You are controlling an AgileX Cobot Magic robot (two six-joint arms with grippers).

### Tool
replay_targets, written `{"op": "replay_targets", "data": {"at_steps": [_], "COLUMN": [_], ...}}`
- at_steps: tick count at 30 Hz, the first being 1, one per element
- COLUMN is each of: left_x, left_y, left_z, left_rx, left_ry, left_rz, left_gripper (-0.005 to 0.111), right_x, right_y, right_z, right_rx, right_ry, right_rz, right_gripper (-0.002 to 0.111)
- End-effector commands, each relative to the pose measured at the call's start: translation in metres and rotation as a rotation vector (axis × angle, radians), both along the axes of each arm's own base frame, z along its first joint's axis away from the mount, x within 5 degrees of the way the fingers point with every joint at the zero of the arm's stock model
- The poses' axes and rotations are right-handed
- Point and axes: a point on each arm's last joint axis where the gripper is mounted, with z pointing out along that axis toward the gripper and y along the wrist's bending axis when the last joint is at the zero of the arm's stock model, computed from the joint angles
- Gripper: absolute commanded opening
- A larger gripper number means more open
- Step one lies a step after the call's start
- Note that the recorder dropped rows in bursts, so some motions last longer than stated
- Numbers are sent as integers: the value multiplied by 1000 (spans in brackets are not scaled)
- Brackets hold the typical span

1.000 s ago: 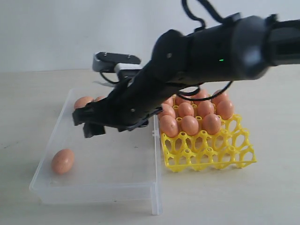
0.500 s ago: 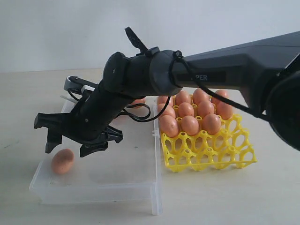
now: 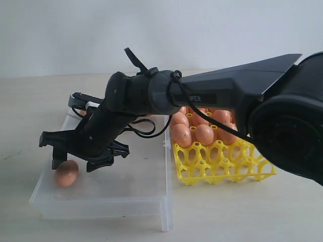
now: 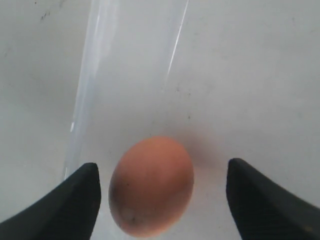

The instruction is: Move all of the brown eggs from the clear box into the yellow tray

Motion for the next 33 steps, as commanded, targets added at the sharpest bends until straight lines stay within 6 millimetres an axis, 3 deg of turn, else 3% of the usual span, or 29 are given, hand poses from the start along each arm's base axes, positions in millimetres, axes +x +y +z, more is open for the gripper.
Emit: {"op": "replay_targets", "data": {"at_steps": [1, 8, 12, 13, 17, 23, 28, 33], "left_x": [0, 0, 0, 0, 0, 0, 0, 0], "left_y": [0, 0, 0, 0, 0, 0, 0, 0], "left_z": [2, 2, 2, 2, 2, 2, 2, 2], "left_rx": [-6, -6, -6, -6, -6, -6, -6, -6], "left_ry": [-18, -18, -18, -18, -18, -18, -18, -18], "left_rz": [-1, -1, -1, -1, -1, -1, -1, -1], "left_gripper": [0, 0, 0, 0, 0, 0, 0, 0], "right_x": [3, 3, 2, 3, 9, 15, 2, -8], "right_y": [3, 3, 2, 1, -11, -53, -110, -173], "right_z": [0, 0, 0, 2, 22, 73, 96, 96], "right_rx": [7, 7, -7, -18, -102, -77, -28, -109], "right_ry": [-21, -21, -24, -39, -212, -648, -886, -975], "right_rz": [-8, -8, 8, 18, 97, 56, -20, -71], "right_gripper": [60, 40, 5, 0, 0, 0, 0, 0]}}
